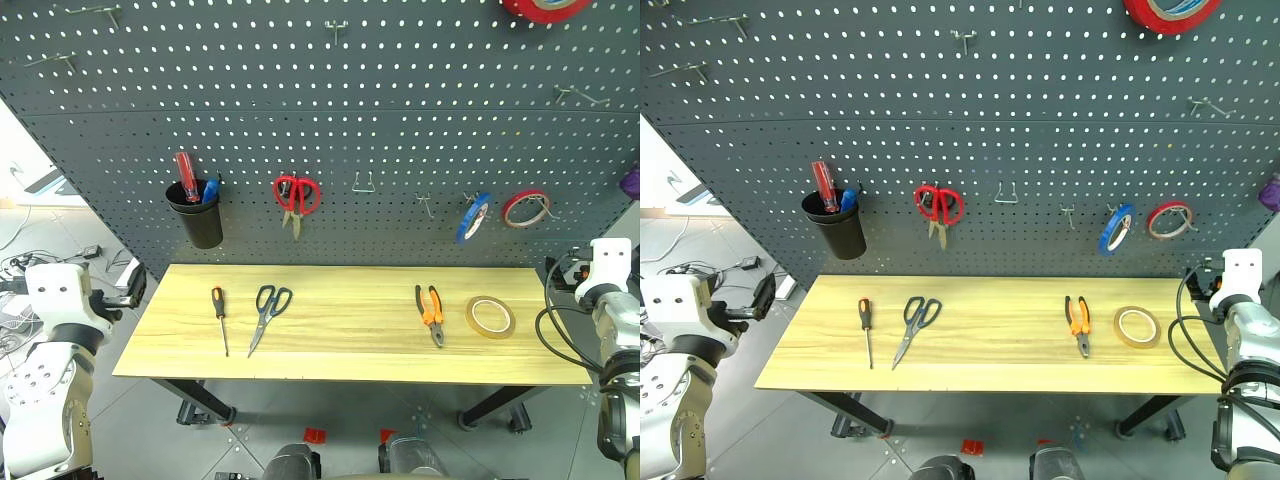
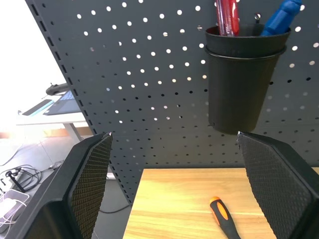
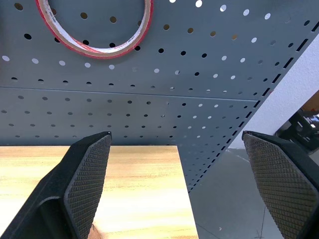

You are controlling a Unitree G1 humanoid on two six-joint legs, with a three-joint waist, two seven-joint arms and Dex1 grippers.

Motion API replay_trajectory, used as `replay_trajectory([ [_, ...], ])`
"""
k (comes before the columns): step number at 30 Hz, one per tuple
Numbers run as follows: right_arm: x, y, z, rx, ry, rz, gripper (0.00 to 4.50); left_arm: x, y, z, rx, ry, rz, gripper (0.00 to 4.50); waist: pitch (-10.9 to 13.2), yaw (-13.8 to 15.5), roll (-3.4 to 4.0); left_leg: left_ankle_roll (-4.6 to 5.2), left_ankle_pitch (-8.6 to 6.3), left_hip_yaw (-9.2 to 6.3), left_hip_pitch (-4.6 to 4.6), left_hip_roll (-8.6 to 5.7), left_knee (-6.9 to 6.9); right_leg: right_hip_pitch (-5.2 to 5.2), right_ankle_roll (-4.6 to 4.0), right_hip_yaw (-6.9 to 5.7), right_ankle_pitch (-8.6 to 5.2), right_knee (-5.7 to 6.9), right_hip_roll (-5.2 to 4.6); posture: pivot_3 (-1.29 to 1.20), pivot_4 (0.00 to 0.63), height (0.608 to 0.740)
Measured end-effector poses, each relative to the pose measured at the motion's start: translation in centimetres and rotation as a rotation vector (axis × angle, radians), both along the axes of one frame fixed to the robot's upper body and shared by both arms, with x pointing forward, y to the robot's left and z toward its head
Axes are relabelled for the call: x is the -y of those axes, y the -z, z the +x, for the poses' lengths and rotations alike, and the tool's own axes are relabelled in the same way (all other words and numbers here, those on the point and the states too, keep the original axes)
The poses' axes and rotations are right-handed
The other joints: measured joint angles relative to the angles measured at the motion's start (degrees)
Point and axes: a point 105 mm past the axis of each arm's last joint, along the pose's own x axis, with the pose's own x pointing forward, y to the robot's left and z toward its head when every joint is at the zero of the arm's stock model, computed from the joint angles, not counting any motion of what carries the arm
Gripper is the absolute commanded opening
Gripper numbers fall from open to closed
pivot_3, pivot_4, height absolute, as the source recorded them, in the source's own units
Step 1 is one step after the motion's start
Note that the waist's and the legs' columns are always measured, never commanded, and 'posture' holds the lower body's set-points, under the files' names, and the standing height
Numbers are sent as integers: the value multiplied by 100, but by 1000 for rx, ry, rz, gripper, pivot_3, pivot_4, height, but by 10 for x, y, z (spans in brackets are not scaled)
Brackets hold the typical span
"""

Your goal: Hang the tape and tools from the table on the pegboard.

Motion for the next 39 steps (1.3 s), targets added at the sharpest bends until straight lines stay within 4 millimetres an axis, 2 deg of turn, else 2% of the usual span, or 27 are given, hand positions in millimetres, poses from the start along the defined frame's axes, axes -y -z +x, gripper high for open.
replay_trajectory([
  [15, -6, -3, 3, 9, -46, -14, 4478, 4, 2, -1, 1, 38, 55, 4248, 7, 2, 1, 1, 0, 0, 0, 1, 0, 0, 0, 1, 0, 0, 0, -167, 67, 740],
  [20, -20, -7, 3, 22, -140, -41, 4478, 6, 7, -1, -40, 24, 14, 4248, 64, 4, -6, 1, -1, 0, 0, 5, 0, 2, 0, -1, 0, 0, 1, -206, 110, 740],
  [22, -28, -2, -2, -4, -191, -61, 4478, 14, 8, 0, -46, 50, -12, 4248, 141, 4, -11, 1, -1, 0, -1, 6, 3, 2, 0, -1, 0, 0, 0, -219, 128, 740],
  [24, -39, 7, -8, -62, -244, -65, 4478, 31, 9, 3, -67, 116, -14, 4248, 216, 16, -7, 3, -2, 0, -6, 6, 6, -1, 0, -1, 1, -1, -1, -238, 159, 740],
  [27, -64, 13, -21, -133, -358, -81, 4478, 68, 13, 10, -115, 269, 32, 4248, 416, 30, 15, 8, -4, 5, -19, 9, 14, -8, -2, -2, 2, 1, -2, -275, 210, 740],
  [30, -84, 10, -28, -165, -426, -64, 4478, 105, 15, 12, -149, 471, 67, 4248, 576, -1, 34, 11, -4, 22, -75, 21, 31, -65, -14, 2, 16, 11, 1, -308, 259, 740],
  [34, -104, -2, -32, -191, -473, -21, 4478, 150, 9, 8, -205, 751, 138, 4248, 828, -105, 22, 17, -7, 51, -102, 55, 34, -92, -34, 7, 39, 6, 19, -332, 298, 740],
  [39, -125, 4, -30, -305, -540, 2, 4478, 210, 8, 3, -230, 1122, 183, 4248, 1077, -192, 5, 19, -8, 65, -114, 75, 33, -108, -44, 7, 45, -3, 36, -355, 329, 740],
])
